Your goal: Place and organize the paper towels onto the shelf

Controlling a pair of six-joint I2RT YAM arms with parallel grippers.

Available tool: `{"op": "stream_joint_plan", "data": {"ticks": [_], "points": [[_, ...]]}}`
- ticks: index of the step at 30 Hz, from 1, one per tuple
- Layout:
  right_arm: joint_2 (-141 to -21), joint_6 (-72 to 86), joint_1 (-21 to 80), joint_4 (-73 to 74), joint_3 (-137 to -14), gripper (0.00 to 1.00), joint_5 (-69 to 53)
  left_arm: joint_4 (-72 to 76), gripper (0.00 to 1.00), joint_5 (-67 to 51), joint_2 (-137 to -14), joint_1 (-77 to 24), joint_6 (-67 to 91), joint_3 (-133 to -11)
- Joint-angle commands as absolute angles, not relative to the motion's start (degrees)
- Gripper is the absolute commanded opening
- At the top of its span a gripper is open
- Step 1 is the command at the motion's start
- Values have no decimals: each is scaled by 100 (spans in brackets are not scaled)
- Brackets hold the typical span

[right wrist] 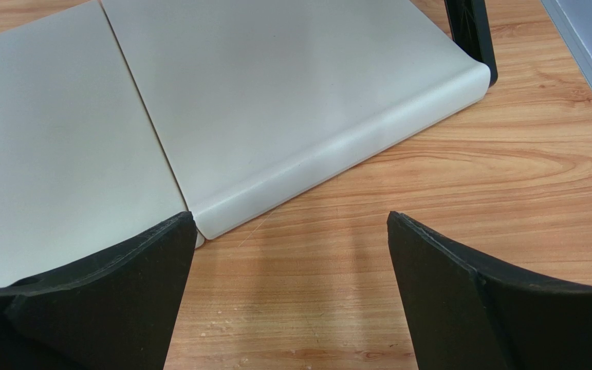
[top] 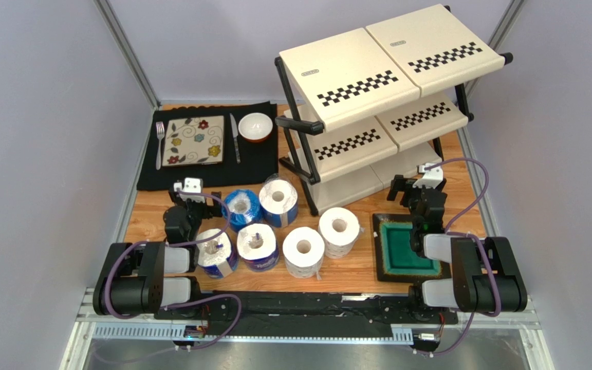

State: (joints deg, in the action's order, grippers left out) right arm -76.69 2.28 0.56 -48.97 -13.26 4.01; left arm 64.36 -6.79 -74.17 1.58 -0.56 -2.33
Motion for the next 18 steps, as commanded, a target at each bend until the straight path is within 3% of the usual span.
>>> {"op": "stream_joint_plan", "data": {"ticks": [1, 12, 14, 15, 18], "points": [[-7682, 202, 70, -5071, -1477, 100, 448, 6548, 99, -729, -7427, 149, -70, 905], [-7612, 193, 70, -5237, -1450, 100, 501, 6557, 99, -721, -7427, 149, -70, 914], [-6948, 202, 70, -4767, -1572, 100, 528, 6592, 99, -660, -7348, 149, -44, 923], [-6630, 211, 70, -3867, -1799, 100, 493, 6522, 99, -624, -7252, 149, -27, 914], [-5812, 167, 70, -3140, -1855, 100, 106, 5558, 99, -414, -6488, 158, 87, 721]]}}
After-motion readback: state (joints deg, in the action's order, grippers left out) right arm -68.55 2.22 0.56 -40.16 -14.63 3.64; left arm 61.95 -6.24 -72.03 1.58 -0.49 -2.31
